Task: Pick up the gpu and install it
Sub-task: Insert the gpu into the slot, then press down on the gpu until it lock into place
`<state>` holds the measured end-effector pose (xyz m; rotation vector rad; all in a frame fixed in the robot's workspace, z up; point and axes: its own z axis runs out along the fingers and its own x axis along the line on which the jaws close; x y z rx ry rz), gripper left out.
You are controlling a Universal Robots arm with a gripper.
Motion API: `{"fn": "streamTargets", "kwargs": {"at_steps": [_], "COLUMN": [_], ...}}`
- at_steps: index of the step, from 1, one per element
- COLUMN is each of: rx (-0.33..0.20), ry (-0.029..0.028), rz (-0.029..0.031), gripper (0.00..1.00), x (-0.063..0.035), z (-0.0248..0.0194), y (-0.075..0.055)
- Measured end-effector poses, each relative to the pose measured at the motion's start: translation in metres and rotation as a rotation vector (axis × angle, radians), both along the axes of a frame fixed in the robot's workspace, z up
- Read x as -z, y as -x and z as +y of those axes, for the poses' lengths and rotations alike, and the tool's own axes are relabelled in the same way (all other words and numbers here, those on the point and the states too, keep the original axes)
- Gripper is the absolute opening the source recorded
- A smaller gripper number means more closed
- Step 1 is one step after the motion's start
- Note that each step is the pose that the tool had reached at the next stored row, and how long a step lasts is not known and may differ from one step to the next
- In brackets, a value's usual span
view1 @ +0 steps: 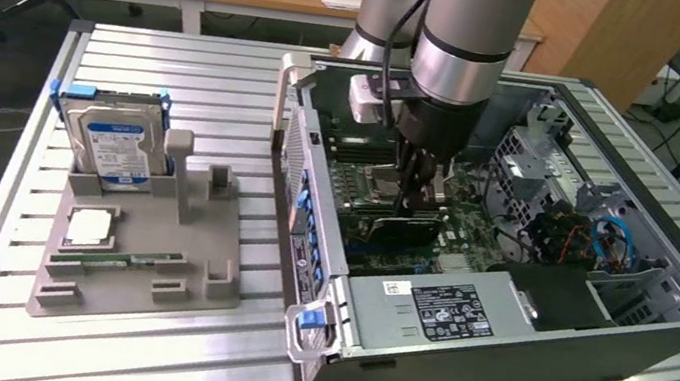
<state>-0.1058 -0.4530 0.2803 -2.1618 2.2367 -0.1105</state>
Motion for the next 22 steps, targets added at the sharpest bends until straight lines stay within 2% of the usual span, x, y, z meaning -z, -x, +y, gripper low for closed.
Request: {"fn": "streamTargets", "kwargs": {"at_steps": [11,16,19,22], "rx": [0.0,0.001,0.004,0.004], "ry": [0.0,-0.0008,-0.0009,-0.0005], "rz": [0.0,0.0,-0.0001,0.0002], "gripper": [0.11,0.11,0.11,0.11], "x": [0.0001,0.0081,0.0135,0.0142], "z": [0.0,0.0003,0.0031,0.0033], "y": [0.0,0.0,0.0,0.0]}}
